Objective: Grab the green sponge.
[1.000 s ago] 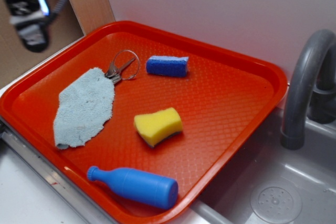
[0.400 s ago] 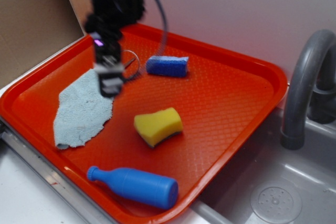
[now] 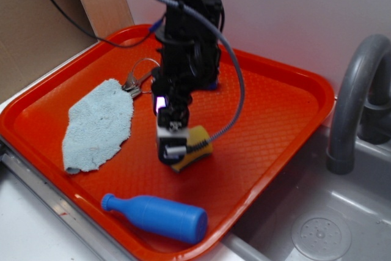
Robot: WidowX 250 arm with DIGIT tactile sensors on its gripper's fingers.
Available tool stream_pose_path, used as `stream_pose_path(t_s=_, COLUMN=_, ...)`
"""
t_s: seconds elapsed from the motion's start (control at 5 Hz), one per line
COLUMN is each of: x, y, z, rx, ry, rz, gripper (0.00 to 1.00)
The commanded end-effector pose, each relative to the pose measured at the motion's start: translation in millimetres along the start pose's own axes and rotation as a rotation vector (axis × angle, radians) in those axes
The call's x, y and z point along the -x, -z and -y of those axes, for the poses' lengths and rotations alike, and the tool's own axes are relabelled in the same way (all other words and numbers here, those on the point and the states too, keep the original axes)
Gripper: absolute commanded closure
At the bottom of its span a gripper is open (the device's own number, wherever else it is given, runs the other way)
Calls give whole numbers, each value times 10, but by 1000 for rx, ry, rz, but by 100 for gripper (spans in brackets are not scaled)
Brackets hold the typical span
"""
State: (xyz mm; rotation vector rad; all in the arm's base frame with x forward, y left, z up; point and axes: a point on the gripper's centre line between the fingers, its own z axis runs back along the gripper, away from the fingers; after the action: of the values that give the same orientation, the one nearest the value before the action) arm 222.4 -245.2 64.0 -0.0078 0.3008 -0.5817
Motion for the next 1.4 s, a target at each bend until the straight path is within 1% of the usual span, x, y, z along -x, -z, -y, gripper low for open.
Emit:
stream_pose_path(t_s=0.0, x=-67, y=36, z=277, rx=-41, ry=8, rz=-2, gripper=0)
stream_pose_path(t_s=0.2, x=-61, y=111, z=174, rx=-31, ry=-45, rz=-25, gripper=0)
stream_pose_path(t_s=0.4, x=-49, y=177, z=110, rx=-66, ry=-93, rz=-70, gripper=0)
stream_pose_path(t_s=0.6, x=-18, y=161, z=98, rx=-79, ry=-107, rz=-70, gripper=100)
stream_pose_path(t_s=0.8, x=49, y=71, z=86, rx=-82, ry=-150, rz=-49, gripper=100)
stream_pose_path(t_s=1.0, x=278, y=-213, z=-38, rx=-58, ry=-264, rz=44, gripper=100)
stream_pose_path(t_s=1.2, x=737, y=-615, z=-339, rx=4, ry=-501, rz=155, gripper=100)
